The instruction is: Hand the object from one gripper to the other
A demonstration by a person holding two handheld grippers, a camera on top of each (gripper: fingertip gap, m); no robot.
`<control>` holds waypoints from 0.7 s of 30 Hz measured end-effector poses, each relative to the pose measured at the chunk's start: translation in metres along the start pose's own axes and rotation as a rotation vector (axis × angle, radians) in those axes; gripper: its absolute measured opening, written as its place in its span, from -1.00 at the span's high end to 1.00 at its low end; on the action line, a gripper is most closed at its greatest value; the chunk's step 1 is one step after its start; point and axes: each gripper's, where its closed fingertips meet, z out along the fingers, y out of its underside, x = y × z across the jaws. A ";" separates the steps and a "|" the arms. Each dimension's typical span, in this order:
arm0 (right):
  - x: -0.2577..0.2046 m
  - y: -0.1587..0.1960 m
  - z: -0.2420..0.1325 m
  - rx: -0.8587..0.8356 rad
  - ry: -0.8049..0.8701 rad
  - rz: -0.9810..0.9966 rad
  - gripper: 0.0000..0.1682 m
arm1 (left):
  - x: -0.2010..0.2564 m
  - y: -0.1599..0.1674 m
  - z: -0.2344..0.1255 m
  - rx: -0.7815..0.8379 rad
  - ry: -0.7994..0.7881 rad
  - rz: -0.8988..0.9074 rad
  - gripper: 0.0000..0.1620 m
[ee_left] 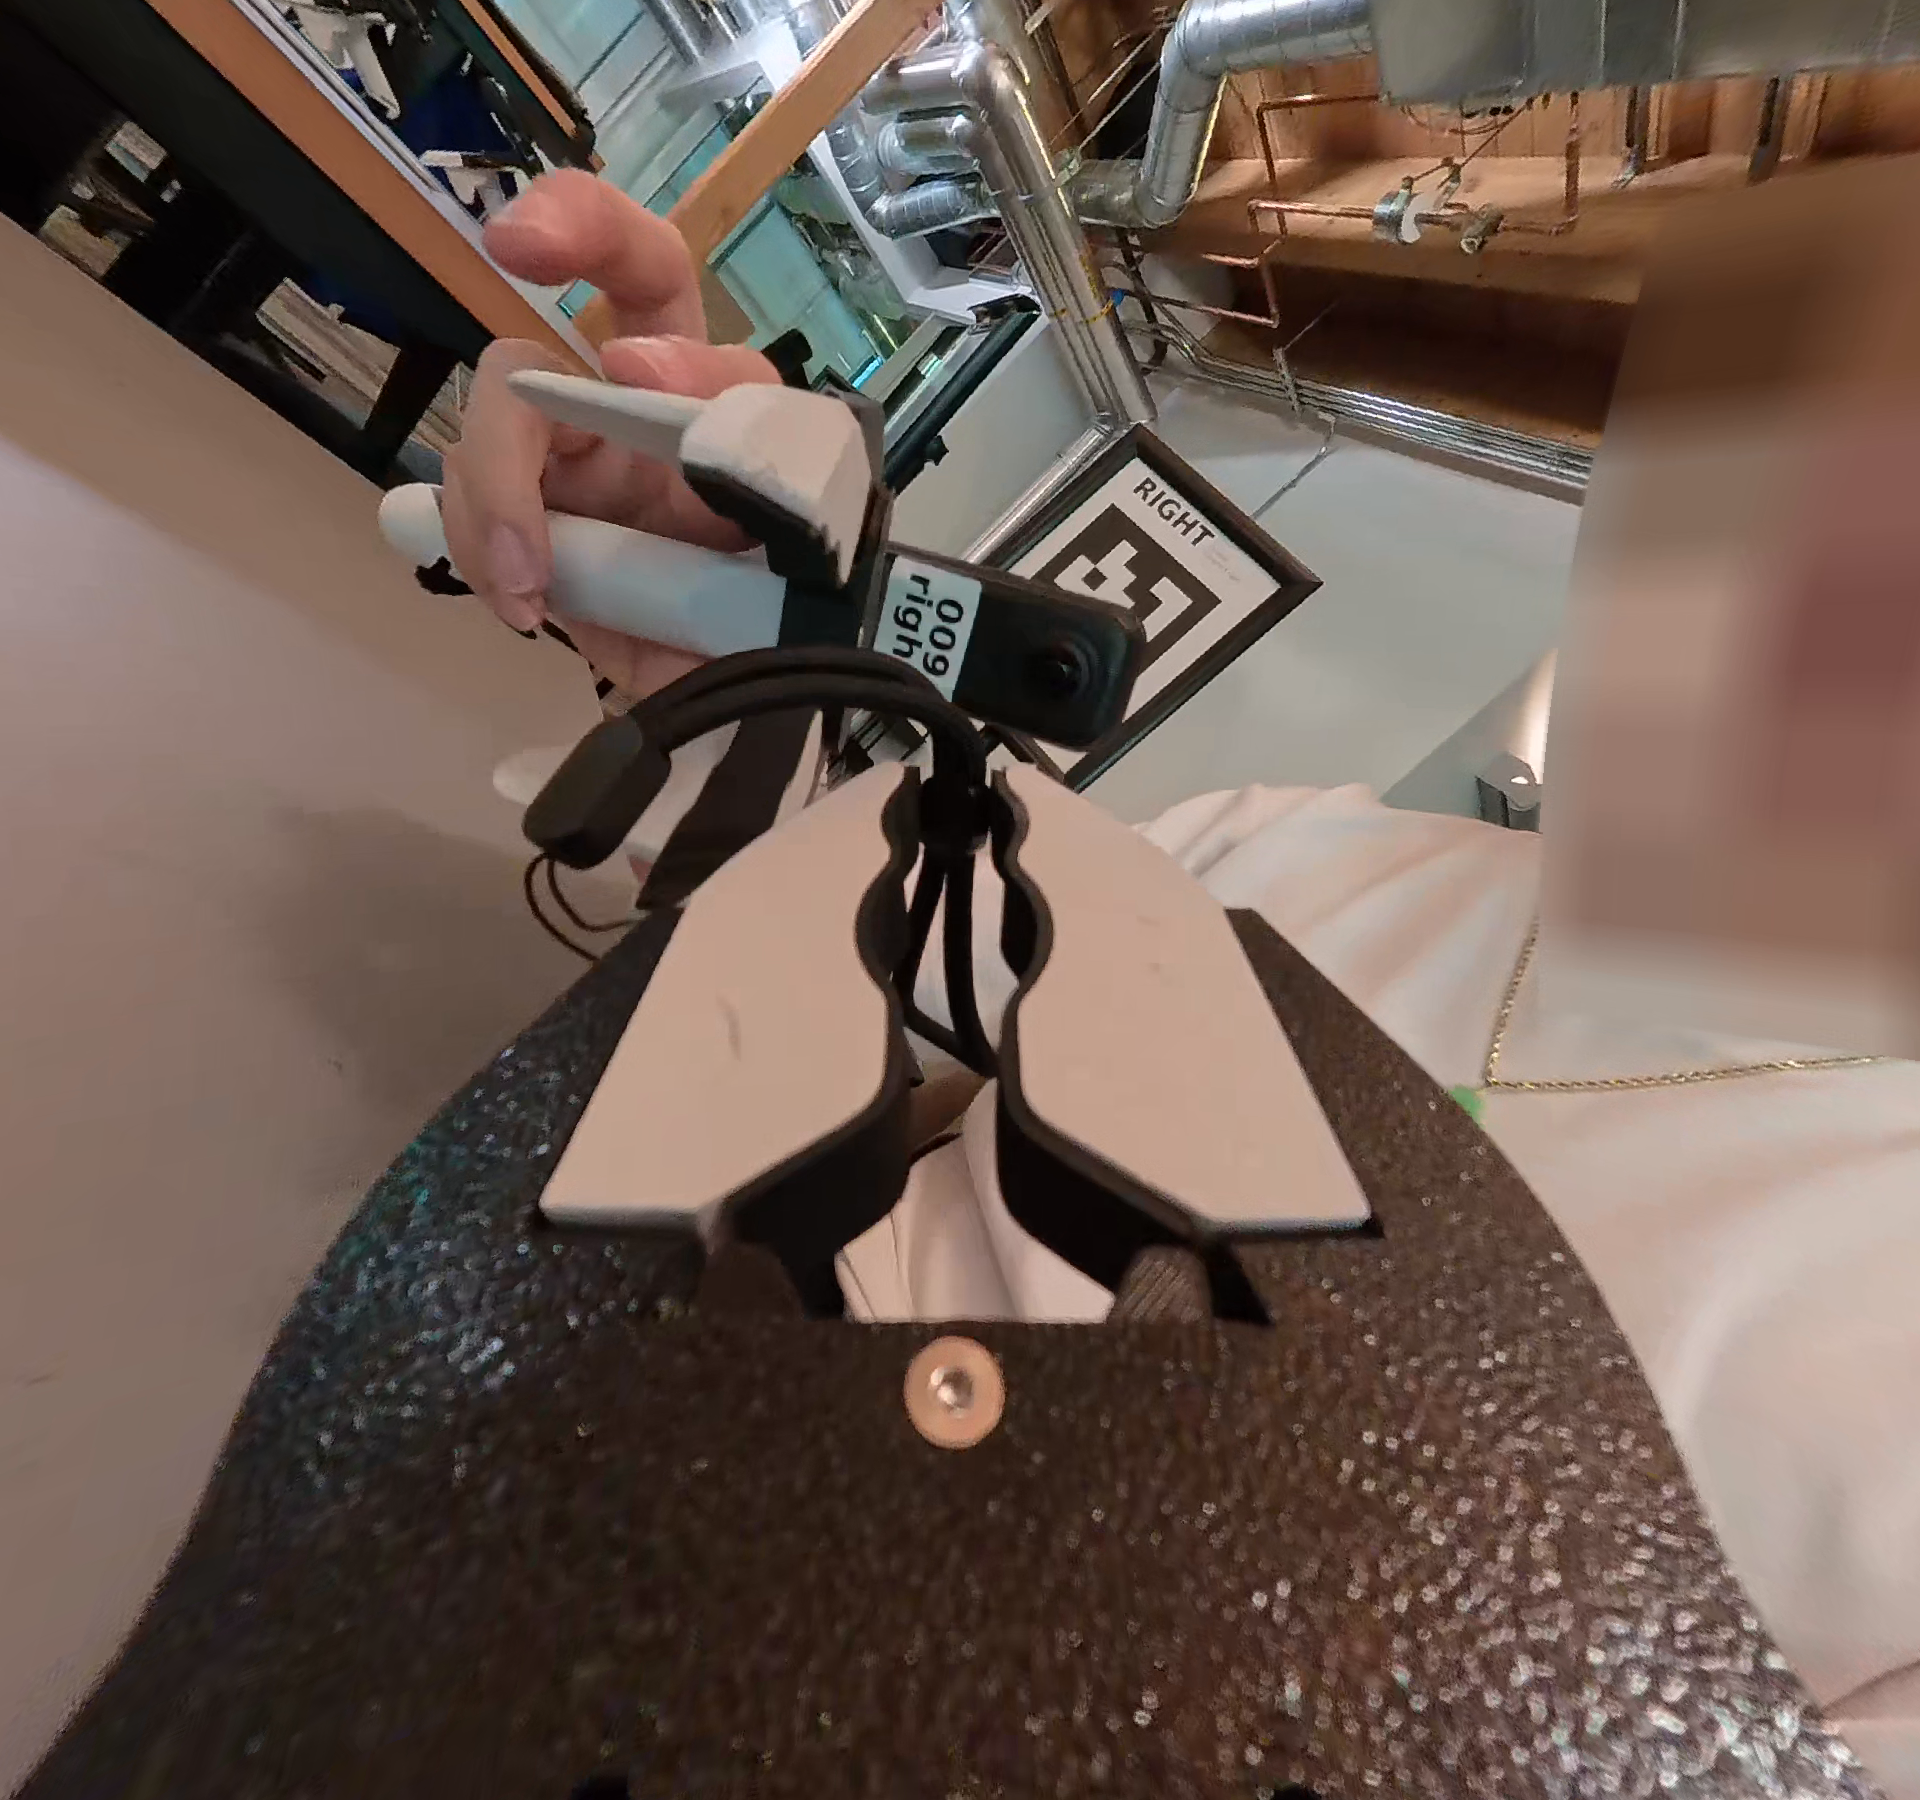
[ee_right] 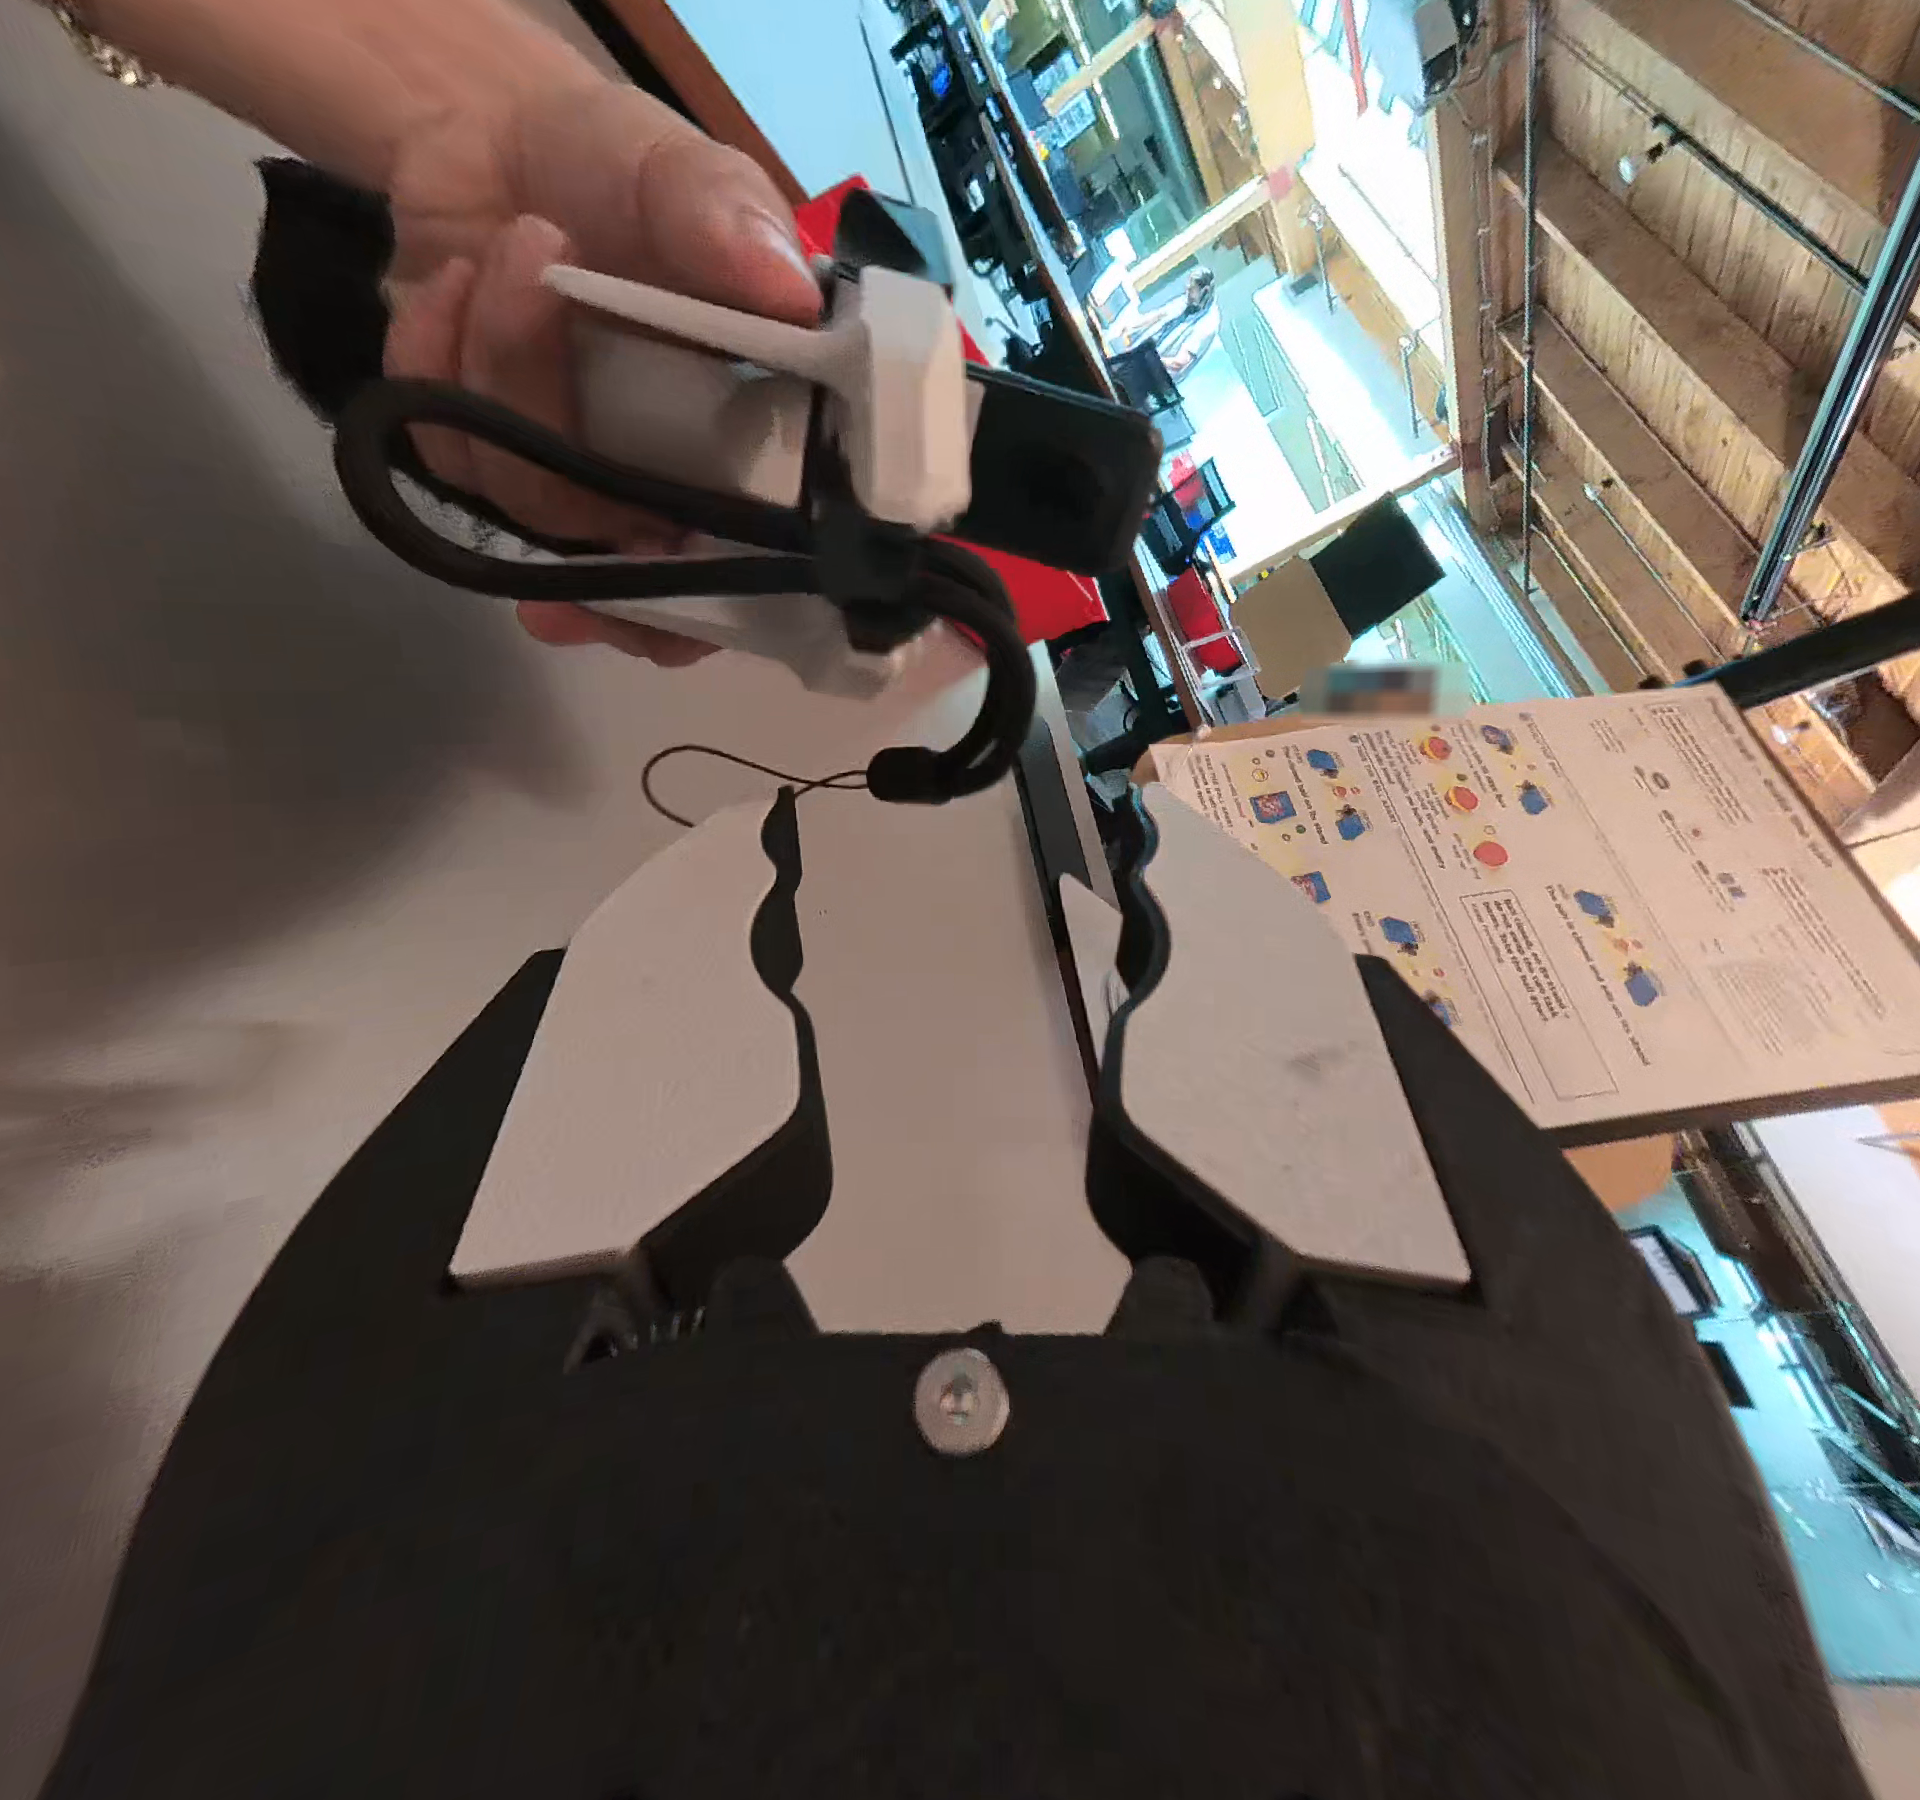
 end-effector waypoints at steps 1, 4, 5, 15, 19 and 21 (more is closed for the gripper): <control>-0.002 -0.002 0.003 0.006 0.000 -0.007 0.30 | -0.001 0.000 0.000 0.001 -0.001 -0.009 0.86; -0.006 -0.003 0.011 0.013 0.022 -0.021 0.40 | -0.001 0.002 0.001 0.001 0.019 -0.033 0.85; -0.007 -0.002 0.014 0.007 0.023 -0.024 0.45 | -0.001 0.002 0.001 -0.002 0.022 -0.039 0.86; 0.005 0.008 0.010 -0.031 0.009 0.254 0.97 | -0.020 0.006 -0.003 -0.044 -0.139 0.086 0.80; 0.015 0.021 0.005 -0.058 -0.006 0.521 0.97 | -0.026 0.002 -0.005 -0.109 -0.317 0.348 0.29; 0.012 0.024 0.004 -0.050 -0.076 0.714 0.97 | -0.025 -0.003 -0.007 -0.136 -0.425 0.573 0.11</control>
